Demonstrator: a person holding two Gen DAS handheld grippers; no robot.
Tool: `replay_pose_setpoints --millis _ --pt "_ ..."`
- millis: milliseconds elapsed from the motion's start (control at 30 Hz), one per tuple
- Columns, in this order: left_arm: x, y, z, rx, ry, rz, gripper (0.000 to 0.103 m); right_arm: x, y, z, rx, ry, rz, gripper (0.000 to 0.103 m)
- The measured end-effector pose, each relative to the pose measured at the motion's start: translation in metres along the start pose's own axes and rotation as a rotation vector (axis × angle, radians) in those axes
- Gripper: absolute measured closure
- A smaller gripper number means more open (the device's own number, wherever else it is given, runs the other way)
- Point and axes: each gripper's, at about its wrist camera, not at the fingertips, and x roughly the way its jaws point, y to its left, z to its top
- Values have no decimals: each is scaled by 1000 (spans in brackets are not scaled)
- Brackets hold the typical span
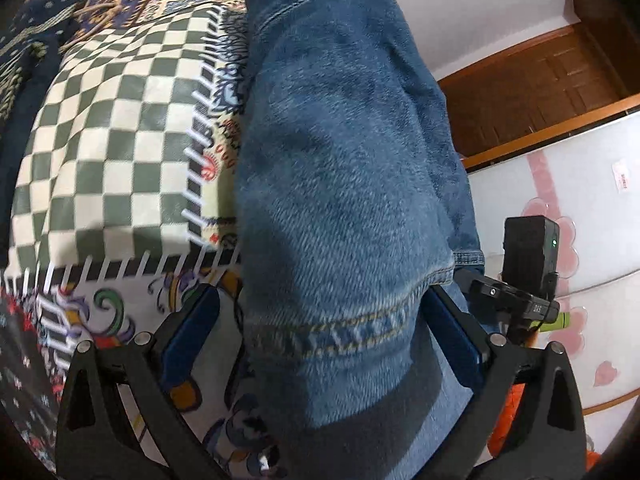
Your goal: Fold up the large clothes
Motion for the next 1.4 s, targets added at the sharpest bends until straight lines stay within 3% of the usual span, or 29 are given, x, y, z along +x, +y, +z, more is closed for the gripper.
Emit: replay_pose_setpoints --millis 167,233,267,467,633,733,1000,1167,1400 --pt "7 -4 6 14 17 -27 2 2 0 7 -7 -2 14 5" --pt "9 -4 7 4 29 -77 18 2 1 9 -3 2 17 6" --pt "10 -3 18 -6 34 -92 19 2 1 10 -3 3 20 8" --pt "4 -13 8 47 -28 -41 38 -4 8 6 -24 -17 -18 29" --pt "-16 -38 -2 110 -63 -12 53 -15 32 4 -78 -34 -56 56" --pt "-39 -56 -12 156 -104 3 55 -21 54 4 -118 -48 -81 63" --pt "-129 -66 -30 220 -259 50 56 -37 135 4 -219 -141 -44 65" --pt "-205 -36 -31 211 -365 86 56 -25 196 15 -308 -189 2 65" --pt "-277 17 -17 177 -455 177 56 27 268 41 -414 -218 26 65"
